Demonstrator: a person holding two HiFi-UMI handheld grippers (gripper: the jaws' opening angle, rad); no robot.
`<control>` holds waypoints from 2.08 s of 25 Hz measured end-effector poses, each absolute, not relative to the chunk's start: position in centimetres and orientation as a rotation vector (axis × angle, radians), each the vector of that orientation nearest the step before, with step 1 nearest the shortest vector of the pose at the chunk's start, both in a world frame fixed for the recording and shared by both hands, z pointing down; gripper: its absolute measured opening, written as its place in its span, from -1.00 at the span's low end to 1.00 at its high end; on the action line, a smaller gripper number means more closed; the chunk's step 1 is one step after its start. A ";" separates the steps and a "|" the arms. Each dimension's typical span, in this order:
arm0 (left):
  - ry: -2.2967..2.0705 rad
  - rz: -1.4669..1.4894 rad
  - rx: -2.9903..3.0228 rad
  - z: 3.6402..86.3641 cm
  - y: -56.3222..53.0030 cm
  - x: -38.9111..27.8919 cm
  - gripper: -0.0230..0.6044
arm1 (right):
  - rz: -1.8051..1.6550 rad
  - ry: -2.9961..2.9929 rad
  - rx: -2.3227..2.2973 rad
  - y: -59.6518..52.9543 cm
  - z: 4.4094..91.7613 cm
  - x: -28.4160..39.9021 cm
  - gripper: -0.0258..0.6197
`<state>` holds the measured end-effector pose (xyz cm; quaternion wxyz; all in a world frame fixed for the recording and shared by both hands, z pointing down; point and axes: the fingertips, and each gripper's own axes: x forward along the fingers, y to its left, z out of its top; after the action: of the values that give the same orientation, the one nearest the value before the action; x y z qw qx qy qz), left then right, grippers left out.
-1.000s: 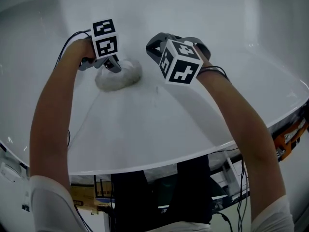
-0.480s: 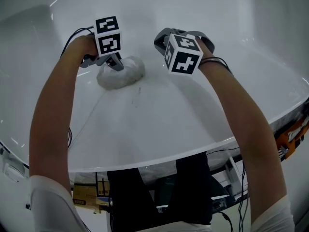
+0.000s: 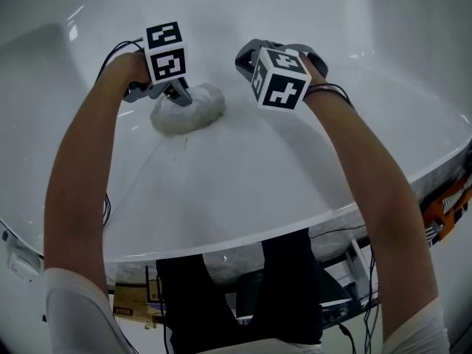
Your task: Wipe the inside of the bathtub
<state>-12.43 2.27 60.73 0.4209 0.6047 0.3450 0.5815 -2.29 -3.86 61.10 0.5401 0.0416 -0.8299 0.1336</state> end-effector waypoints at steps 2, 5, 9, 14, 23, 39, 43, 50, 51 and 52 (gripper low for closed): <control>0.858 1.450 1.517 60.9 2.3 -12.5 -0.65 | 0.314 -1.971 0.098 -3.7 61.2 -2.3 -0.86; 0.850 1.446 1.521 60.9 2.5 -12.5 -0.65 | 0.309 -1.978 0.108 -3.8 61.0 -1.9 -0.86; 0.845 1.440 1.523 61.1 2.5 -12.4 -0.65 | 0.341 -2.010 0.176 -4.9 60.1 -0.9 -0.86; 0.827 1.434 1.512 61.5 2.5 -12.7 -0.65 | 0.344 -2.034 0.199 -5.5 59.2 -0.5 -0.86; 0.816 1.410 1.545 61.5 2.5 -12.5 -0.65 | 0.333 -2.097 0.228 -5.9 56.9 -0.8 -0.86; 0.848 1.389 1.590 61.5 2.5 -12.4 -0.65 | 0.395 -2.145 0.326 -6.7 54.7 -0.1 -0.86; 0.848 1.371 1.595 61.5 2.5 -12.4 -0.65 | 0.410 -2.179 0.351 -7.3 54.0 -0.9 -0.86; 0.885 1.349 1.634 61.7 2.6 -12.5 -0.65 | 0.393 -2.152 0.384 -7.6 53.9 -1.6 -0.86; 0.890 1.345 1.632 61.7 2.6 -12.4 -0.65 | 0.398 -2.151 0.385 -7.6 54.0 -1.6 -0.86; 0.893 1.341 1.629 61.7 2.6 -12.3 -0.65 | 0.404 -2.152 0.384 -7.6 54.1 -1.6 -0.86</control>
<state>-12.30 2.64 61.72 0.4127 0.6477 0.3551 0.5330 -1.63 -7.64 54.14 0.4435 0.1550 -0.8676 0.1628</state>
